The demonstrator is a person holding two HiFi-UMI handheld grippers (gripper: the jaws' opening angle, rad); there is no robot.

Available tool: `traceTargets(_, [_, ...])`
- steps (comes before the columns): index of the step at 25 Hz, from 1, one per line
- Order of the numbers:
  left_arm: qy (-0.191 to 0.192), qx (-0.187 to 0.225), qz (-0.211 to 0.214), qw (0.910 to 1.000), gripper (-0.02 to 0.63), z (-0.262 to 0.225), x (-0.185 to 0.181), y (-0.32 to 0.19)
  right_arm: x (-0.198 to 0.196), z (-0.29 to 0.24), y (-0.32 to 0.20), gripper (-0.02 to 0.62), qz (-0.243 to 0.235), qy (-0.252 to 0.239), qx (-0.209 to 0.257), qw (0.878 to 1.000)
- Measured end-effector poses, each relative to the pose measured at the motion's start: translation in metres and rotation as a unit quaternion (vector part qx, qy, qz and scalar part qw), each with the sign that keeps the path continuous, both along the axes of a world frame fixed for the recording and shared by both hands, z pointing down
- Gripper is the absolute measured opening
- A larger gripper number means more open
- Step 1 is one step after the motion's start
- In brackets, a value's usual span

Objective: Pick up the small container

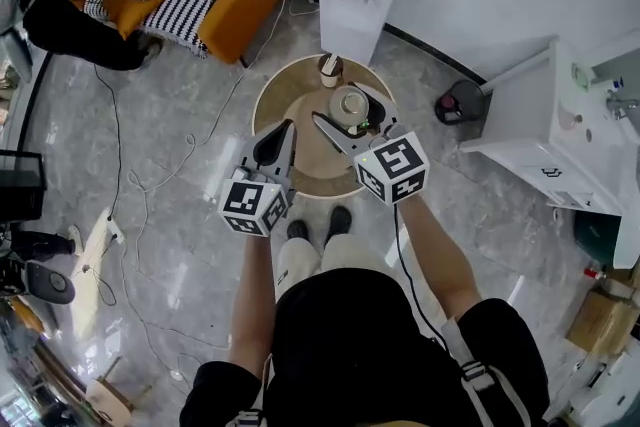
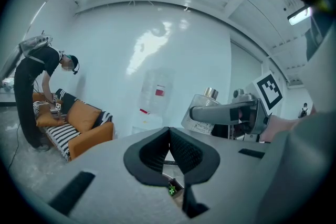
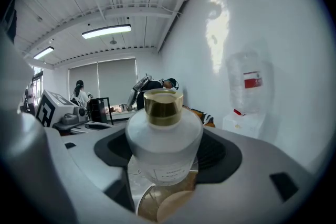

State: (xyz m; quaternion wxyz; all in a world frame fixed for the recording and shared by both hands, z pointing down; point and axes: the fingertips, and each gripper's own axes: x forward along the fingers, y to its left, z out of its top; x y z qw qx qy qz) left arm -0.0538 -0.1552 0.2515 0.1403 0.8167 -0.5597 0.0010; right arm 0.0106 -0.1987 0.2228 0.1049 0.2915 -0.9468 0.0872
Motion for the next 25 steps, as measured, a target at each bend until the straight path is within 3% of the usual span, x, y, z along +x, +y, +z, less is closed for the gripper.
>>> traceTargets(5, [0.019,0.014,-0.003,0.9997,0.017,-0.031,0.008,-0.003,0.008,-0.031,-0.002,0.333,-0.003,-0.011,0.012,1.0])
traceTargets(16, [0.006,0.04,0.037,0.9985,0.017,-0.077,0.03,-0.013,0.021,-0.072,-0.011,0.333,0.0,-0.012,0.028,1.0])
traceTargets(25, [-0.01,0.047,0.058,0.9971,0.017,-0.096,0.046,-0.019,0.038,-0.079,-0.016,0.333,0.013,-0.019,0.014,1.0])
